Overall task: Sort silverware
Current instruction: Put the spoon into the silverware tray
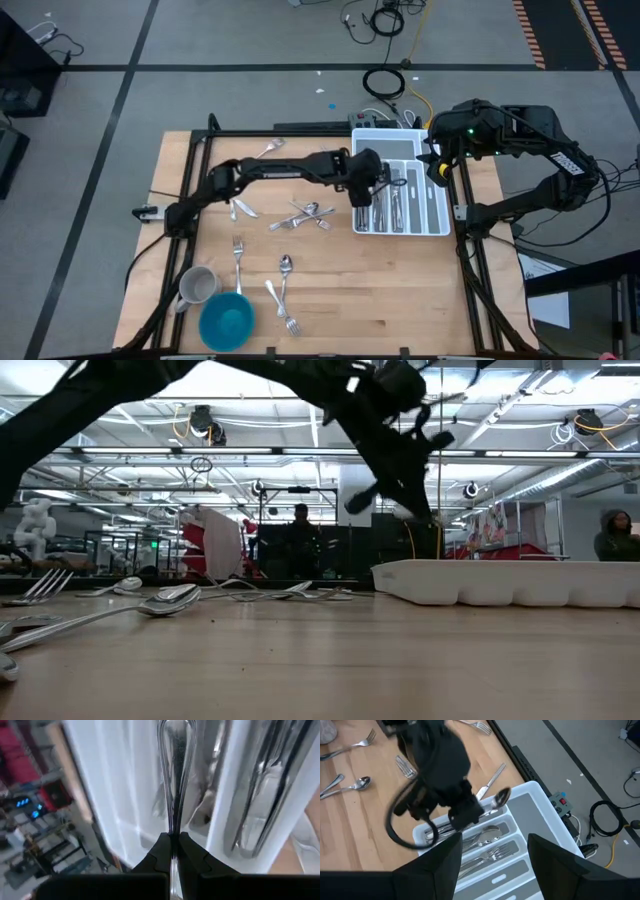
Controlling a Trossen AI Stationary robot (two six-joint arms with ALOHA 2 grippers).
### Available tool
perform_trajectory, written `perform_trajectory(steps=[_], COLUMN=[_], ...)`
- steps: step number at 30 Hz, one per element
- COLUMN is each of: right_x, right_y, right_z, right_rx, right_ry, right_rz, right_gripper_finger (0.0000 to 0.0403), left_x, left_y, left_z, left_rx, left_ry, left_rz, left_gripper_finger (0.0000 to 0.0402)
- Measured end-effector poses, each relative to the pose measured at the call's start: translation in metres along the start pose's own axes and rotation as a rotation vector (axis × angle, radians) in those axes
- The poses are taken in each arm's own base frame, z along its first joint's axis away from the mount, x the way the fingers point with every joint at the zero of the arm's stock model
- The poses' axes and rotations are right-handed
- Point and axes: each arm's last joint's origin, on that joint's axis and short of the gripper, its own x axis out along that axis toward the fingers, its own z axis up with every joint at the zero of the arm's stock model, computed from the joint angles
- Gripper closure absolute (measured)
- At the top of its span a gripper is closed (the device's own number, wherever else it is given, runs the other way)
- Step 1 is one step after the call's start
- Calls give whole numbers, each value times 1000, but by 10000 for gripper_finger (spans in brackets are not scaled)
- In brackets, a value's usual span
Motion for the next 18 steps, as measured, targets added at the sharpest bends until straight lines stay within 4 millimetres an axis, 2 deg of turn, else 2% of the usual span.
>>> perform_trajectory(steps=[5,11,18], right_x=[0,0,0], right_y=[0,0,0], right_z=[0,0,0], right_rx=[0,0,-3], right_ry=[0,0,0], right_rz=[3,4,4], right_gripper_finger=[186,186,186], left_x=[18,29,44], left_y=[-14,-10,-20], left_z=[7,13,30], left_rx=[32,78,106], left_ry=[-26,-15,-57], left_rz=[-87,-11,-50], left_gripper_finger=[390,390,390])
